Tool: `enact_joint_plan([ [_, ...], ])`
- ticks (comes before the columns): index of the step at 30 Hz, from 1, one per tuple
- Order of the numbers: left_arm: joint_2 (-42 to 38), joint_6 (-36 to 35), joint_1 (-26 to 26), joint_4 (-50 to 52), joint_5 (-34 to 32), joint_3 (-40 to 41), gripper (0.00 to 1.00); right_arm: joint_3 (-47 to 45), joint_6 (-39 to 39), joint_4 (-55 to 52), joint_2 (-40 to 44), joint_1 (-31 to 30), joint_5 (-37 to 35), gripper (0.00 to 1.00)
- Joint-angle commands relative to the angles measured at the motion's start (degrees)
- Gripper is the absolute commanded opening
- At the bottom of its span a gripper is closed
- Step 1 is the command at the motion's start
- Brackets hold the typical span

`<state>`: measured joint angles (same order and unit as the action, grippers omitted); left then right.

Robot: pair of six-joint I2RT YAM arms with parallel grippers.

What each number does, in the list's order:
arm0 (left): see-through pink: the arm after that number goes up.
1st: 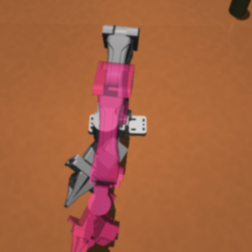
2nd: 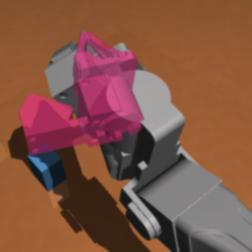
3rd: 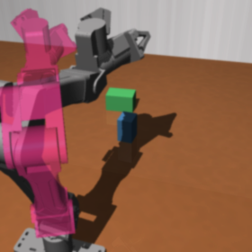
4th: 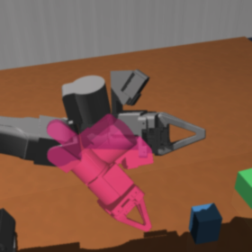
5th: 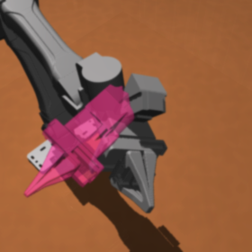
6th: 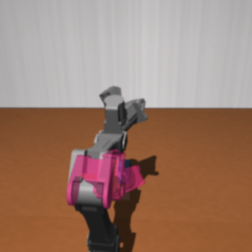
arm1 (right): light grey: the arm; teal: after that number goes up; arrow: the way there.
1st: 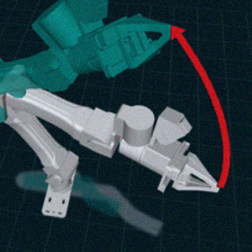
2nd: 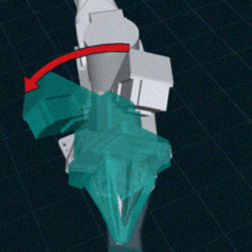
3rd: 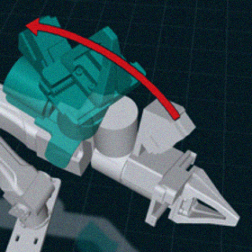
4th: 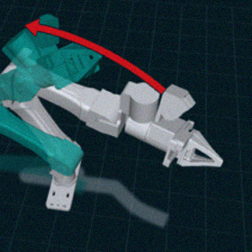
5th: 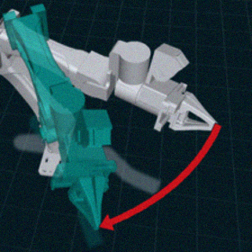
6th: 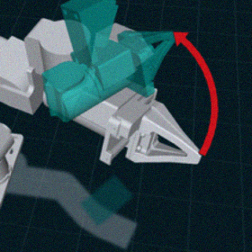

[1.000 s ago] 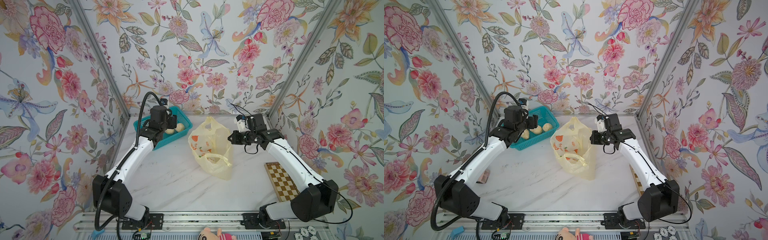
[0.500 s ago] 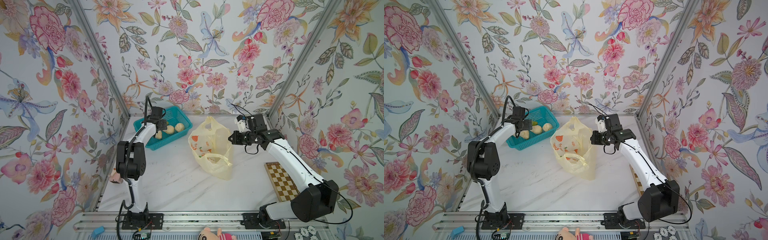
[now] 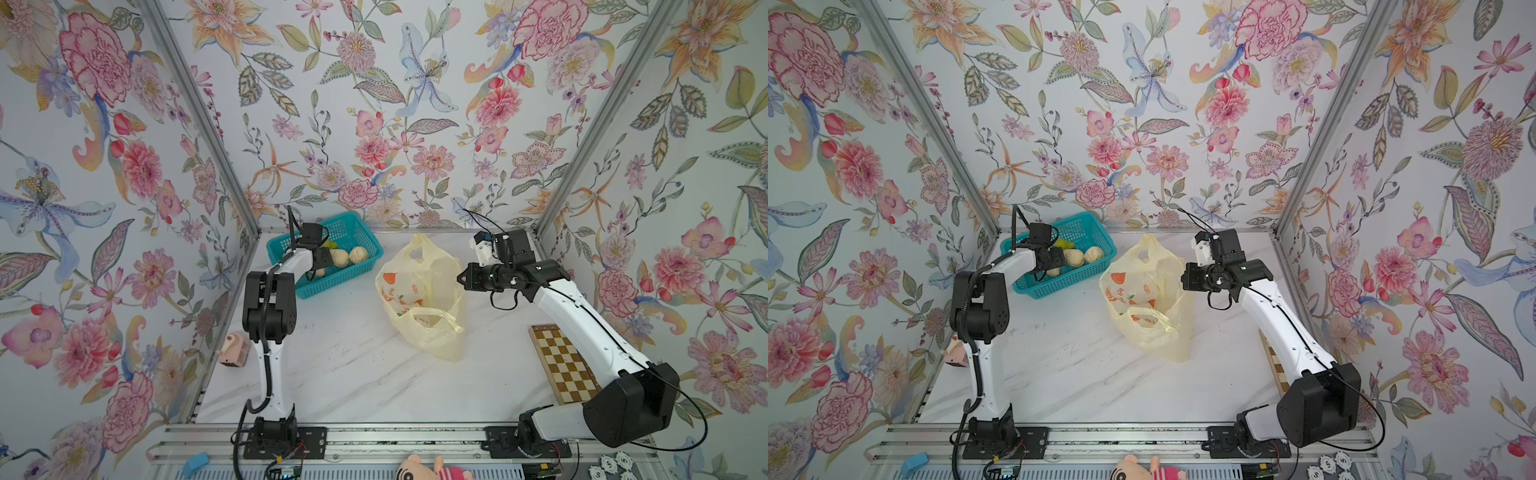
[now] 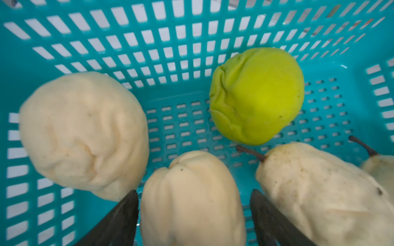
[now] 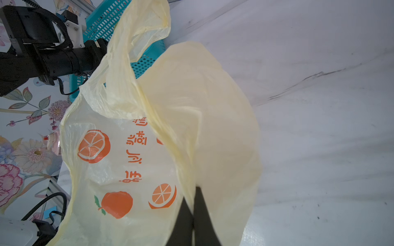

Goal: Place the pears into plastic bags & tie knots
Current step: Pick up the pear from the basket, then place the pear in the plastic bag.

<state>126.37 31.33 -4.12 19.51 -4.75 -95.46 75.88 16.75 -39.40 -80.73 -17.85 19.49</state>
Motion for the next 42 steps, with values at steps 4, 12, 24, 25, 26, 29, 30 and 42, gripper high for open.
enact_joint_plan([
  [4,-4.32,1.53,0.87,-4.19,2.38,4.59,0.58,-1.36,0.71,0.01,1.96,0.28,-0.74,0.00],
  [12,-15.10,0.01,0.63,-6.24,6.40,8.93,0.50,-2.44,1.81,1.50,2.51,0.39,0.32,0.00],
  [24,-35.84,-0.53,-9.06,-16.13,26.16,18.67,0.49,-7.28,4.62,6.72,2.93,4.35,7.06,0.00],
  [25,-36.27,-0.65,-10.56,-16.08,26.66,18.52,0.49,-7.61,4.73,6.93,2.95,4.85,7.50,0.00],
  [26,-38.58,-0.66,-12.35,-16.08,26.92,18.27,0.48,-7.88,4.83,7.14,2.99,5.37,8.08,0.00],
  [29,-40.05,-0.52,-18.43,-15.67,26.32,17.00,0.49,-8.61,4.65,7.29,3.20,6.98,9.31,0.00],
  [30,-39.94,-0.17,-20.77,-14.51,25.35,16.07,0.49,-8.81,4.56,7.26,3.27,7.43,9.51,0.00],
  [42,-24.63,-6.88,-40.89,3.69,11.68,-1.09,0.47,-11.25,3.33,7.42,3.82,12.39,12.31,0.00],
])
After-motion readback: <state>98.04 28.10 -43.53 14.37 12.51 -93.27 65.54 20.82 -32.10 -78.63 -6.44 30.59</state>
